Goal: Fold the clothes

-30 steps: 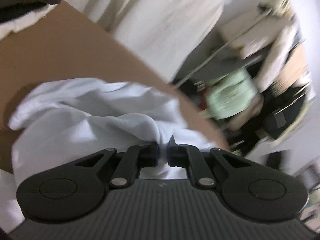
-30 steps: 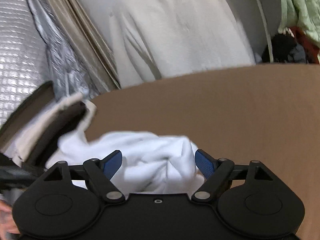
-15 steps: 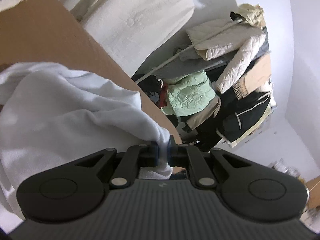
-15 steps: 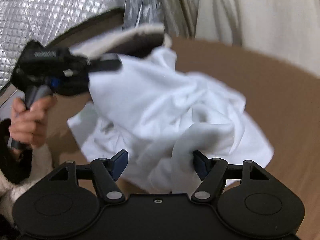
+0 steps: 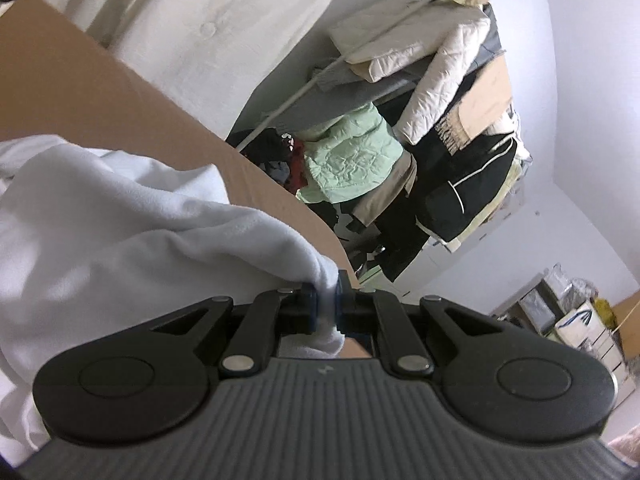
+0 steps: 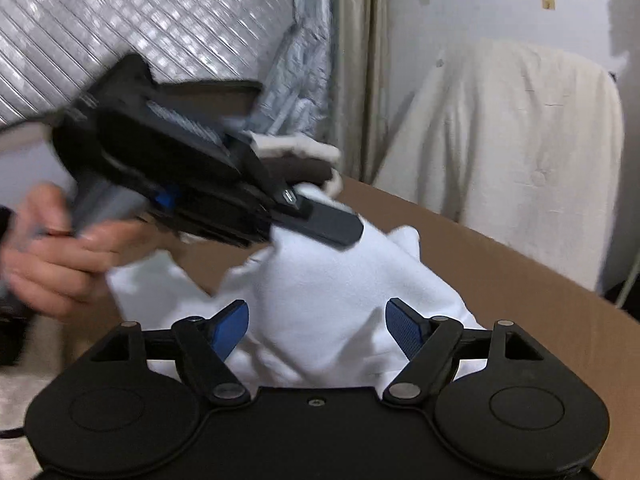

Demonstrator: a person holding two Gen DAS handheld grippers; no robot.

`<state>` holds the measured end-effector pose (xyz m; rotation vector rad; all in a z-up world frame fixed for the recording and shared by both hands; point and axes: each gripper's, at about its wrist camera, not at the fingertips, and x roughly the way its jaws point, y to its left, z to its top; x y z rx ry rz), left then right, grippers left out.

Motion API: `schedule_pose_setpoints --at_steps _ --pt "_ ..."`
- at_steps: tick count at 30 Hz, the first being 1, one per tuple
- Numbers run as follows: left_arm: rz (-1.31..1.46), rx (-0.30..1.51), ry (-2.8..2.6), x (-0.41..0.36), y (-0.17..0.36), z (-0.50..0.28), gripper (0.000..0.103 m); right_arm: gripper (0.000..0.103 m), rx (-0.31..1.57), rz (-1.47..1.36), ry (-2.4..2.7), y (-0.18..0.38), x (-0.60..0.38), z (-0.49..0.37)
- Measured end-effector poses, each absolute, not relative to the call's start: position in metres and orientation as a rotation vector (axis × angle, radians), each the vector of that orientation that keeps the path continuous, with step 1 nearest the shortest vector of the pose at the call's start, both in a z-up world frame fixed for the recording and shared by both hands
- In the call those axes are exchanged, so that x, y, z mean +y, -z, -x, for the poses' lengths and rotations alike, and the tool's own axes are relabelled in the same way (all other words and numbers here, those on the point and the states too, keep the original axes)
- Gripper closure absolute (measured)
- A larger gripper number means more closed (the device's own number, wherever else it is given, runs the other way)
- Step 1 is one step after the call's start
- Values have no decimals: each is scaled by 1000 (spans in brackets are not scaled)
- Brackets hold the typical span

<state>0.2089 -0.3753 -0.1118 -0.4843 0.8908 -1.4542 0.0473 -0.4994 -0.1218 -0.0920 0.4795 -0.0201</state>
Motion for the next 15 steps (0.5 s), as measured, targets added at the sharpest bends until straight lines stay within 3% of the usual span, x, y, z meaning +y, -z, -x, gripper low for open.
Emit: schedule_pose_setpoints --at_steps 9,15 --pt "471 848 1396 -368 105 -209 96 23 543 58 64 137 -500 -52" --pt "299 763 1216 -362 95 -201 96 22 568 -18 262 146 -496 -33"
